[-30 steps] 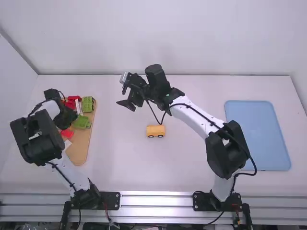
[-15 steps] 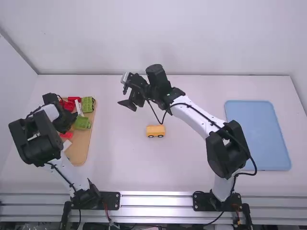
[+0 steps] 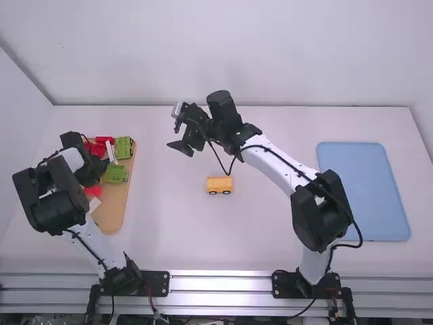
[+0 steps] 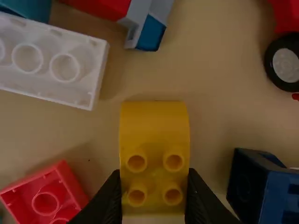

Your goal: Assemble lego blocks to make yellow taxi

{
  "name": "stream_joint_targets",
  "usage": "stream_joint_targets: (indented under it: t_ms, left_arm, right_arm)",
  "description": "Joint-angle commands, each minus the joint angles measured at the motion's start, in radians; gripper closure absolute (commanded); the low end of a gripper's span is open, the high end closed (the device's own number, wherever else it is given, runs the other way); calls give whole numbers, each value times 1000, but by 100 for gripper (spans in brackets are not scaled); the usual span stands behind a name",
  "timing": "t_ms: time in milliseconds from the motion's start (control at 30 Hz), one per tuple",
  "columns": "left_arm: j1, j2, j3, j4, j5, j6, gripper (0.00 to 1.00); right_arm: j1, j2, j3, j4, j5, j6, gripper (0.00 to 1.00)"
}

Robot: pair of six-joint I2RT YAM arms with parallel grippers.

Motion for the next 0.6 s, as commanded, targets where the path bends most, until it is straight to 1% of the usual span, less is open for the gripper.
stream_joint_targets:
  t_ms: [0,67,167,200,267,300,367,467,500,533,567]
  left_arm:
    - [4,7,20,-30,-53,54,82]
    - [5,-10,54,-85,-111,68,78]
    - [3,-57,103,-175,-194,68,77]
    - [4,-82,116,-198,-204,82,75]
    - [3,-108,121,-204,-187,114,76]
    - [2,-158,118,-197,-99,204,79]
    - [-17,-226,96,-181,10,287,79]
    - [-52,-297,53,-161,60,389,79]
    - [-103,-358,4,-140,104,523,80]
    - [-109,-364,-2,-137,111,543,80]
    - [-148,-394,-32,-127,163,660,77]
  right_arm:
    - [-19,9,16,-5,-9,1,2]
    - [-31,9,16,-14,-9,-1,1]
    - [-48,9,16,-23,-9,-2,2]
    - [-53,9,16,-27,-9,1,1]
    - [-56,9,16,-30,-9,1,1]
    - [-62,9,16,-34,-9,0,1]
    - [-74,9,16,-42,-9,0,1]
    - [-87,9,16,-50,-14,1,1]
    - [-100,8,16,-61,-28,1,2]
    - [-101,8,16,-62,-32,0,1]
    - [-110,7,16,-74,-53,-3,1]
